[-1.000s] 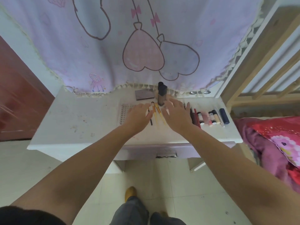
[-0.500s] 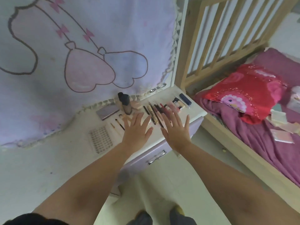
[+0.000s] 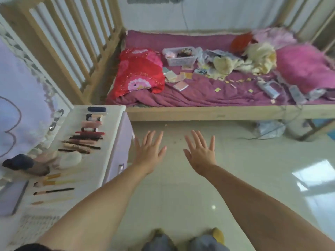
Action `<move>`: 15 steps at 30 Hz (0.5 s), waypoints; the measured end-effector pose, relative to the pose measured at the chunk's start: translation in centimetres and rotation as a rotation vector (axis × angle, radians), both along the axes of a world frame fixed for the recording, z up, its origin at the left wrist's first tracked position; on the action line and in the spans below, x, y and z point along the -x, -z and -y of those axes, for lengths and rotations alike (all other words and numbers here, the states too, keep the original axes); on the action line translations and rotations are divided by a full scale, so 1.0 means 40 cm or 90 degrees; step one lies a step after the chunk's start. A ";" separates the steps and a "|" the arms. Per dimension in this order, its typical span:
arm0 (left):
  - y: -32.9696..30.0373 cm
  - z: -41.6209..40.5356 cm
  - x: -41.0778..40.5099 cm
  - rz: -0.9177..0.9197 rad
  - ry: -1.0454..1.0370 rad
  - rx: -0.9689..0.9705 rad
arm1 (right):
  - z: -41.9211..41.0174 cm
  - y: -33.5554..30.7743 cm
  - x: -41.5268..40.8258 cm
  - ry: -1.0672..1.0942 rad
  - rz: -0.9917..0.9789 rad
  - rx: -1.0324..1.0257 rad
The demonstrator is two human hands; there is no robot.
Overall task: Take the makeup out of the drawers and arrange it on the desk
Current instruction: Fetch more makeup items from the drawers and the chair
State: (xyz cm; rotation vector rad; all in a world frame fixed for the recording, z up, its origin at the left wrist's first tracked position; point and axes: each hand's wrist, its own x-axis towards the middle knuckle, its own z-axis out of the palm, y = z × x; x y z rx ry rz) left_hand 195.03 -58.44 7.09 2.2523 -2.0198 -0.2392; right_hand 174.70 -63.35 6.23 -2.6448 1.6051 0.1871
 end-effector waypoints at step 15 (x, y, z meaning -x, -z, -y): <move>-0.009 -0.145 0.876 0.022 0.453 -0.052 | -0.510 0.007 0.847 0.514 0.043 -0.024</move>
